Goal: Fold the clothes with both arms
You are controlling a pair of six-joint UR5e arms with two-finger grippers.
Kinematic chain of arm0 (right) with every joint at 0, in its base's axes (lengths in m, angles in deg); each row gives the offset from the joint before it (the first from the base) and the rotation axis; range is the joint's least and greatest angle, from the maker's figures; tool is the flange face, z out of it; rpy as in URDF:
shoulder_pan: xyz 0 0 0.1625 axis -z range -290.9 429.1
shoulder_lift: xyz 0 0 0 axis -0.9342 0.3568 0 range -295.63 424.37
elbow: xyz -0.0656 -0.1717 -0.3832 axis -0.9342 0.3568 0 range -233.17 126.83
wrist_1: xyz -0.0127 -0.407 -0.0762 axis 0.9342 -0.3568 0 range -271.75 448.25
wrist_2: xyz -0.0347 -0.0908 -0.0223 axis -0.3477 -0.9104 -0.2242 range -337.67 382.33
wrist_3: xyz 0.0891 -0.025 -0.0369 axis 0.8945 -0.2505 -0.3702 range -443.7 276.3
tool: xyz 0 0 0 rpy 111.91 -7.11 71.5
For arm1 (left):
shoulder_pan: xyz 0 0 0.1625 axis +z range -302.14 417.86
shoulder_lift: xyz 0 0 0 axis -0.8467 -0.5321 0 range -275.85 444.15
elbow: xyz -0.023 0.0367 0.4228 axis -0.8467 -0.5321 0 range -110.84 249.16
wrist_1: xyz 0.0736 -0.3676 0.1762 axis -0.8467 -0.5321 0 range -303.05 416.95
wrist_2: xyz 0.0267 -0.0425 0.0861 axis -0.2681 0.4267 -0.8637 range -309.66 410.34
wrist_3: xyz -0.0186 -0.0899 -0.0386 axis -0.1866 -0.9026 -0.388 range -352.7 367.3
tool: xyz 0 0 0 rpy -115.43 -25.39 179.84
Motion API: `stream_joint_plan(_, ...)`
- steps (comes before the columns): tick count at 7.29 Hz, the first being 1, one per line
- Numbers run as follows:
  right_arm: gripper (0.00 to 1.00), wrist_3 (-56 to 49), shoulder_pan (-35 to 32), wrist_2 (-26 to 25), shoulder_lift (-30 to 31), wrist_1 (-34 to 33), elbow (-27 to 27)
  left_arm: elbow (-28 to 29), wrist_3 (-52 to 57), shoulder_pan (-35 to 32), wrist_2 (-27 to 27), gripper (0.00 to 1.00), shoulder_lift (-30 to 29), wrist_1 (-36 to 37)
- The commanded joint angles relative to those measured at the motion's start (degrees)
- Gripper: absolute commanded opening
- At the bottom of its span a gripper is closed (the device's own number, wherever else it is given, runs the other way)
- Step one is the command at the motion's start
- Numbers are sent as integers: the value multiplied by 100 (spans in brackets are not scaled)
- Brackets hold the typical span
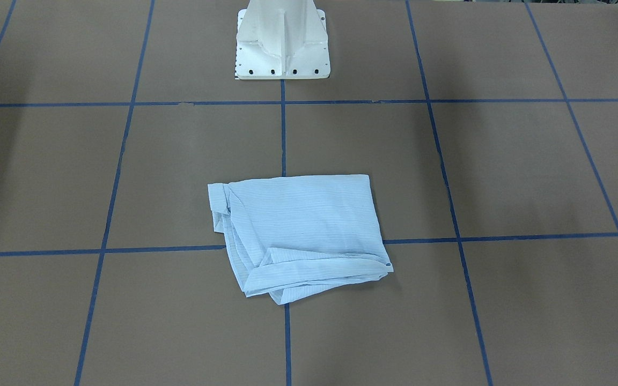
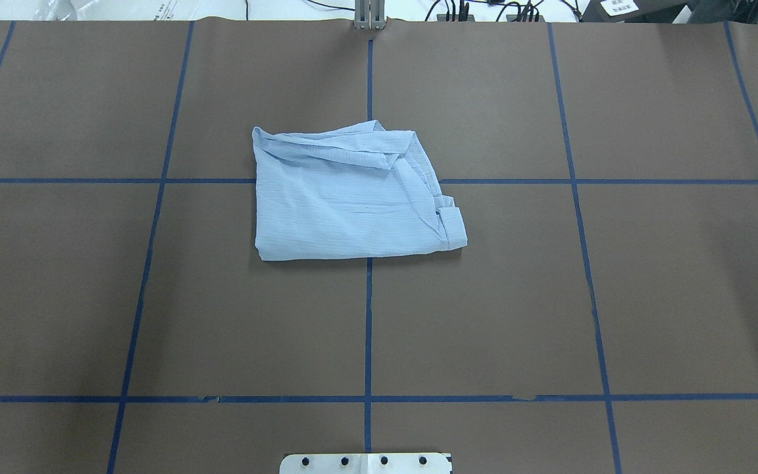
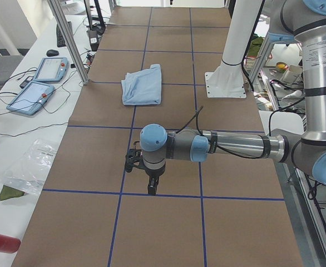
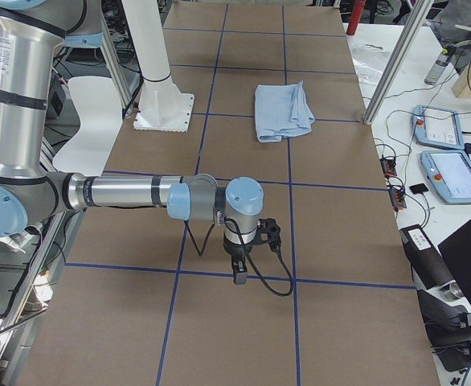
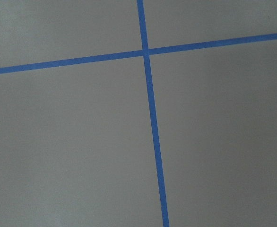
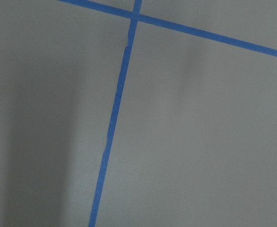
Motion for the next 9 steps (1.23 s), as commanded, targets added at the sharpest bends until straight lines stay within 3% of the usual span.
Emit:
stream_joint_plan(1, 100, 0, 0, 1, -6, 0, -11, -12, 1, 7, 1, 100, -7, -10)
stream_joint_plan(9, 100, 0, 0, 1, -6, 0, -2, -47, -7, 7, 1, 100, -8, -289)
